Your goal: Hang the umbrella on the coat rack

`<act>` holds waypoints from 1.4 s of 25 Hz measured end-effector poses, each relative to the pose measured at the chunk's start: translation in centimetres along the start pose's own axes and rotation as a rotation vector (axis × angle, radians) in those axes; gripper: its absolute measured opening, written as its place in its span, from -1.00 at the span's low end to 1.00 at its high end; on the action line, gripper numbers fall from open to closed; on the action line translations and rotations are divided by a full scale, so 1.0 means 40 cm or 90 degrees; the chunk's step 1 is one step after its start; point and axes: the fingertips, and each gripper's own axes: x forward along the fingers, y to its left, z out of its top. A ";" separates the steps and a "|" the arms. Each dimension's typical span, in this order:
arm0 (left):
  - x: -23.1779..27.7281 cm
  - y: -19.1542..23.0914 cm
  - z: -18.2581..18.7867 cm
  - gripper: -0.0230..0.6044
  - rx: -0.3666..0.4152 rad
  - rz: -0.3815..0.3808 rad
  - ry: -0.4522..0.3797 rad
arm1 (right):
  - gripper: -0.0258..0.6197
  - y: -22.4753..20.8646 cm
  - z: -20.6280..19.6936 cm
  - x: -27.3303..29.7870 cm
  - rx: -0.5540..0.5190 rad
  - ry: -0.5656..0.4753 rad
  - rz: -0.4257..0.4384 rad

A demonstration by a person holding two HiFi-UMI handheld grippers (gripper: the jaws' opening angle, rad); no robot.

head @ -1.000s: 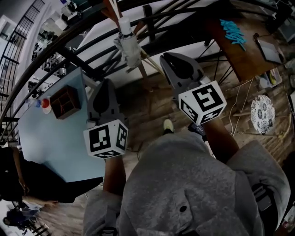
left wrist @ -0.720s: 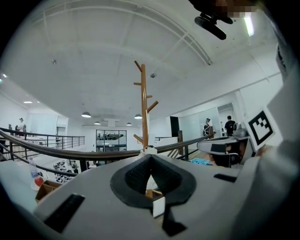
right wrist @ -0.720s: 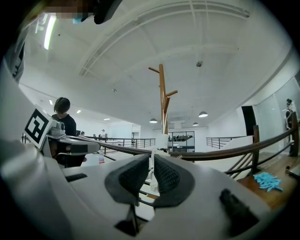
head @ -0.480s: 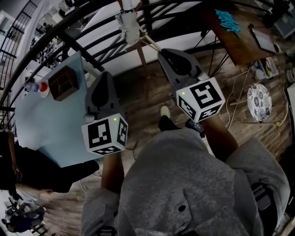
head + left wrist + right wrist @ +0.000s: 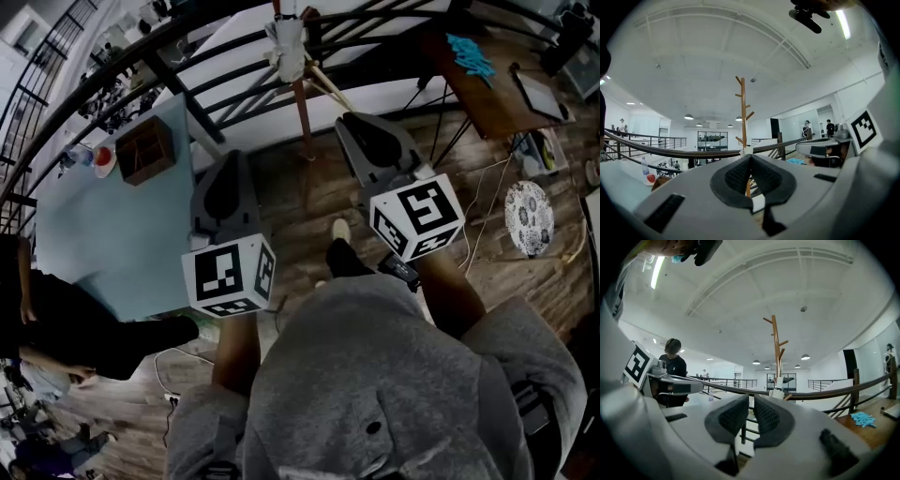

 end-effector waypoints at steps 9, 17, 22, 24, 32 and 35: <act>-0.064 -0.008 -0.002 -0.88 0.002 0.004 0.003 | -0.78 0.040 0.010 -0.047 -0.005 0.001 -0.007; -0.057 -0.027 -0.023 -0.88 -0.006 -0.005 0.017 | -0.78 0.029 -0.014 -0.054 -0.012 0.019 -0.012; -0.045 -0.043 -0.033 -0.88 -0.018 -0.012 0.020 | -0.78 0.003 -0.029 -0.063 -0.006 0.032 -0.018; -0.042 -0.053 -0.035 -0.88 -0.020 -0.016 0.021 | -0.78 -0.010 -0.034 -0.071 -0.003 0.034 -0.023; -0.029 -0.066 -0.048 -0.88 -0.021 -0.021 0.027 | -0.78 -0.028 -0.047 -0.073 -0.003 0.040 -0.029; -0.022 -0.061 -0.041 -0.87 -0.016 -0.013 0.024 | -0.78 -0.032 -0.041 -0.061 -0.013 0.037 -0.021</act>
